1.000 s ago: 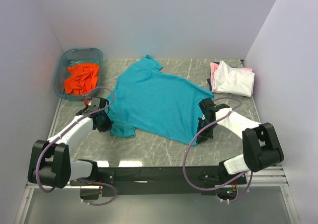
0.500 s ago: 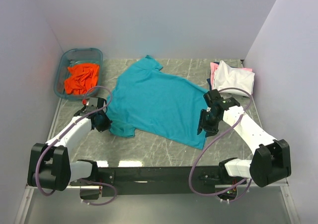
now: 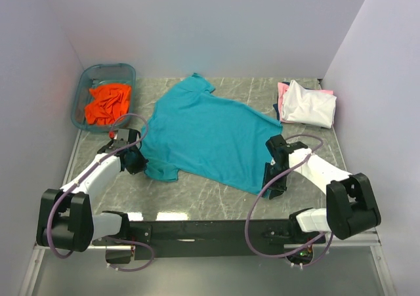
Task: Fold and stack the t-shirts
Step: Fold the tshirt
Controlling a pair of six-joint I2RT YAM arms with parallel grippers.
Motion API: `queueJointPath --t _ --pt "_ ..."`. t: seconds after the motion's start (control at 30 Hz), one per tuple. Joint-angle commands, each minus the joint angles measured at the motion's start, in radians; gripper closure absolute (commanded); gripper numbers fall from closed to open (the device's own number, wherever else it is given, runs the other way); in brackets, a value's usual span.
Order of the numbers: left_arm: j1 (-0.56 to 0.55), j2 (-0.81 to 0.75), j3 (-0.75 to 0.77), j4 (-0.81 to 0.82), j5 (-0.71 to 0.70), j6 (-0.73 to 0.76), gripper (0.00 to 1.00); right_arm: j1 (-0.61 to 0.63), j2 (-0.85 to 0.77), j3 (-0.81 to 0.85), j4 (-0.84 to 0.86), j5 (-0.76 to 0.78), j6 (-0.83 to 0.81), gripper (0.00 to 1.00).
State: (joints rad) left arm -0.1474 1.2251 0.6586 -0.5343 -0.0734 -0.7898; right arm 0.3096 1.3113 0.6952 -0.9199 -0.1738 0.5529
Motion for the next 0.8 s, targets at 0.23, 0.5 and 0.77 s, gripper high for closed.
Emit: queueJointPath --t 0.23,0.5,0.77 --pt "0.006 0.011 0.027 0.019 0.006 0.031 1.0 0.003 0.077 -0.003 0.111 0.014 0.012 0.61" --pt "0.016 0.016 0.033 0.014 0.004 0.043 1.0 0.005 0.083 -0.052 0.148 0.019 0.03 0.64" --pt "0.022 0.016 0.041 0.011 0.006 0.05 1.0 0.016 0.068 -0.053 0.125 0.005 0.032 0.92"
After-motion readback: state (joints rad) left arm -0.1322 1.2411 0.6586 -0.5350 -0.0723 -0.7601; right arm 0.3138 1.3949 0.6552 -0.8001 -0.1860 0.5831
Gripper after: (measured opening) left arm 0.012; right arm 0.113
